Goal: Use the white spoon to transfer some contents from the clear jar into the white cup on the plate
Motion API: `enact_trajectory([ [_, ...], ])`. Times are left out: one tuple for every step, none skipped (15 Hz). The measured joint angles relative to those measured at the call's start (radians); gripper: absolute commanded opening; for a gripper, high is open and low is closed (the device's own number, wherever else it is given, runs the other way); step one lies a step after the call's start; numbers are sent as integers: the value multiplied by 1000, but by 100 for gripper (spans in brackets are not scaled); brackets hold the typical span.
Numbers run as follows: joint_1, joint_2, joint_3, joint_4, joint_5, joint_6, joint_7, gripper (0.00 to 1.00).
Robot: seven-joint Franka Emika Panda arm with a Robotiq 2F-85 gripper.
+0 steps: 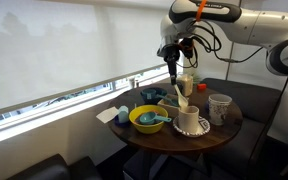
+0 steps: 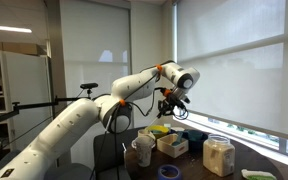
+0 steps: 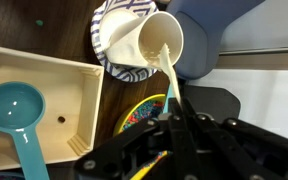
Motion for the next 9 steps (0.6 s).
enact_trajectory([
  [3, -6, 0, 0, -3, -3, 0, 1],
  [6, -12, 0, -1, -3, -14, 0, 1],
  [8, -17, 0, -2, -3, -31, 0, 1],
  [9, -22, 0, -3, -4, -51, -1, 1],
  [9, -26, 0, -4, -6, -71, -2, 1],
  [10, -28, 0, -6, -11, -88, -3, 1],
  [11, -30, 0, -7, -22, -105, -4, 1],
  [13, -31, 0, -7, -37, -116, -5, 1],
  [16, -33, -1, -7, -55, -124, -6, 1],
])
